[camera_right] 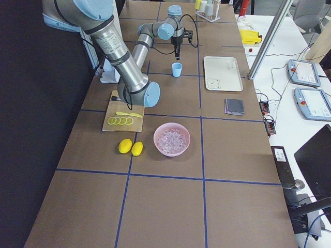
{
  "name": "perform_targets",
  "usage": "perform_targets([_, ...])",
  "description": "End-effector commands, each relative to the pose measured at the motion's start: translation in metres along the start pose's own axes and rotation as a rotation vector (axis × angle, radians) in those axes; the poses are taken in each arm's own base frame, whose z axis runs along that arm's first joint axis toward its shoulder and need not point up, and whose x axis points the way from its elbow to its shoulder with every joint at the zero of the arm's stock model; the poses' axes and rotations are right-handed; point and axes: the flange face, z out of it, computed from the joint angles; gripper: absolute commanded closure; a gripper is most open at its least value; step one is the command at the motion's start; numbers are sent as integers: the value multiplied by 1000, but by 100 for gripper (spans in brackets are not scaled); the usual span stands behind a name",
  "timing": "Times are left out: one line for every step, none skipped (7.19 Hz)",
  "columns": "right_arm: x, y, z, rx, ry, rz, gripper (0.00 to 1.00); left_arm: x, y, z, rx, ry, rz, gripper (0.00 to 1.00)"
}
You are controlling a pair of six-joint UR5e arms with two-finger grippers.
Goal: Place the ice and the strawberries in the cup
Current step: 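Carry the third ice cube with the right gripper over the cup, then open the right gripper to drop the ice cube into the cup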
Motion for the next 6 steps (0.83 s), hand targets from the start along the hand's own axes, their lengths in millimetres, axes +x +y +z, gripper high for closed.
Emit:
perform_targets([-5,12,24,-12,38,-8,96,0,0,0,1,0,1,0])
perform_targets([-8,13,40,-13,52,-13,96,0,0,0,1,0,1,0])
perform_targets([-13,10,53,-2,31,-19,96,0,0,0,1,0,1,0])
perform_targets([-14,10,55,-1,28,-20,96,0,0,0,1,0,1,0])
perform_targets([-12,10,56,-2,31,-19,93,0,0,0,1,0,1,0])
perform_targets([-11,10,58,-4,35,-20,51,0,0,0,1,0,1,0])
